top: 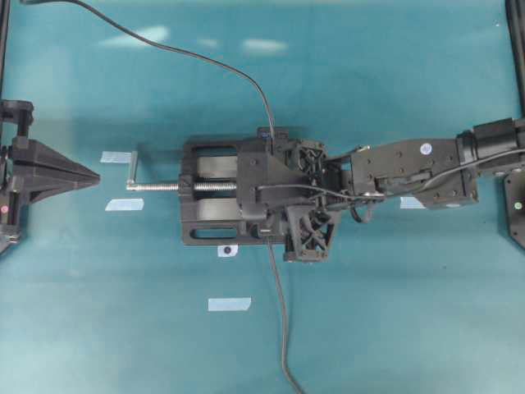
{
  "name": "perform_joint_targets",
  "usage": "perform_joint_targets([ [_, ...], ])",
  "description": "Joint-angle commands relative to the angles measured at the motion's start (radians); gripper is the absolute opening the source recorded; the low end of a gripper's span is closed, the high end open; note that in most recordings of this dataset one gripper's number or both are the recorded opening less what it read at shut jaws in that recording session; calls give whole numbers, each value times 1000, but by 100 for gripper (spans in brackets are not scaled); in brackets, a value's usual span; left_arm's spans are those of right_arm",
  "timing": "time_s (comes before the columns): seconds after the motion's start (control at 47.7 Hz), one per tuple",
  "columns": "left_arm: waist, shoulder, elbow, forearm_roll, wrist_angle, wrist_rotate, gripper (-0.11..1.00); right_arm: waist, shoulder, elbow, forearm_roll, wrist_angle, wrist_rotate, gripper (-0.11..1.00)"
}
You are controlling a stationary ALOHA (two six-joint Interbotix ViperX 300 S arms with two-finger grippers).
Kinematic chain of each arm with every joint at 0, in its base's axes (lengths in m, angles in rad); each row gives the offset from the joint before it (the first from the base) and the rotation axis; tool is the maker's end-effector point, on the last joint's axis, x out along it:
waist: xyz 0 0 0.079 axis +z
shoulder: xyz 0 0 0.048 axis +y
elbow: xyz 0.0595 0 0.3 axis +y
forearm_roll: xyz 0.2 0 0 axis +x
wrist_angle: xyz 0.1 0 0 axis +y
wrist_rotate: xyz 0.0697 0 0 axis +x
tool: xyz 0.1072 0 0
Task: Insert the USB into the front port of the fixed hub.
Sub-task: 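Push the USB plug into the front port with the right gripper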
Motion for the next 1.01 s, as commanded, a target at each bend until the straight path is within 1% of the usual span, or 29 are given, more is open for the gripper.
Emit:
perform_joint_targets([
  [0.0,-3,0,-17,2,-6,-2,0,-3,-31,-25,2,2,11,53],
  [0.042,-5,-2,-17,2,-5,0,0,-5,-32,-28,0,5,11,60],
  [0.147,-6,-5,-17,3,-5,-2,0,-8,-35,-35,-3,11,11,68],
  [0.754,-6,-5,-14,2,-5,-3,0,-9,-46,-35,-3,11,11,68],
  [0.984,-6,-6,-12,2,-5,-3,0,-3,-92,0,-3,-29,11,68],
])
